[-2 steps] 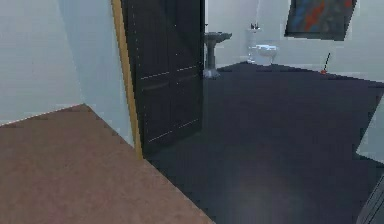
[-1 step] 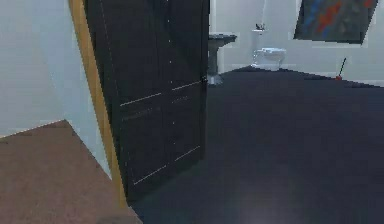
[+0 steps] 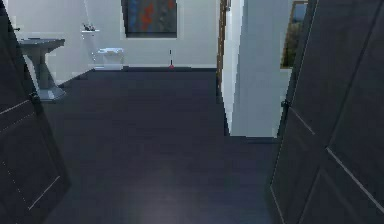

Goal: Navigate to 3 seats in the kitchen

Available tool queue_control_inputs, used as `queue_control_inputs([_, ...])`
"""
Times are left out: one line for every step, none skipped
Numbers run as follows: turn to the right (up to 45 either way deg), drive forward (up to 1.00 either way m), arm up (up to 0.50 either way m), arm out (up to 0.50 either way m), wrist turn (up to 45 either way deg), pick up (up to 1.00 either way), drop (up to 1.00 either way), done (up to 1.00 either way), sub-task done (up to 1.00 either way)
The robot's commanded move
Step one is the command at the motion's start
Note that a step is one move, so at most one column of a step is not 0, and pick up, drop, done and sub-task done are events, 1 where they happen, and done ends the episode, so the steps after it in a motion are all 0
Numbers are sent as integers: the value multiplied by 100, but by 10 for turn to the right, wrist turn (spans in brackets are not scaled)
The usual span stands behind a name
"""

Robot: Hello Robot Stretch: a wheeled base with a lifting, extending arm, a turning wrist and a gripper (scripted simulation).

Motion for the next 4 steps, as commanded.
queue_control_inputs([0, 100, 0, 0, 0, 0, 0, 0, 0])
queue_control_inputs([0, 100, 0, 0, 0, 0, 0, 0, 0])
queue_control_inputs([0, 100, 0, 0, 0, 0, 0, 0, 0])
queue_control_inputs([-30, 0, 0, 0, 0, 0, 0, 0, 0])
